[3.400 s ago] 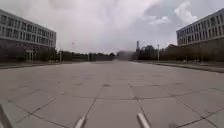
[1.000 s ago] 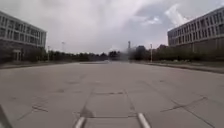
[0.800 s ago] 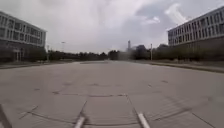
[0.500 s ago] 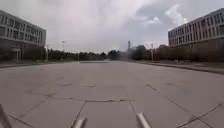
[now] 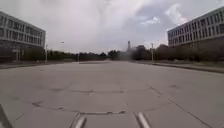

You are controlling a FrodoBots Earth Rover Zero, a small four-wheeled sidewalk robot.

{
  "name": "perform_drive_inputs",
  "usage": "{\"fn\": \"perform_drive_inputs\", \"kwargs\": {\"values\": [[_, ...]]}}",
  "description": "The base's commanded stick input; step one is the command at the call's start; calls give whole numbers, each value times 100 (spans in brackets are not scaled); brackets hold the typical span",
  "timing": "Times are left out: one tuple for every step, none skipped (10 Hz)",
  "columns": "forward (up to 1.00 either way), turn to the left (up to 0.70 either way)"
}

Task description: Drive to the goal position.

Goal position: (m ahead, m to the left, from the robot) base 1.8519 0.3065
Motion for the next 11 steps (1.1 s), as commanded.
{"fn": "perform_drive_inputs", "kwargs": {"values": [[70, 0], [70, 0], [70, 0], [70, 0], [70, 0], [70, 0], [70, 0], [0, 0], [0, 0], [0, 0], [0, 0]]}}
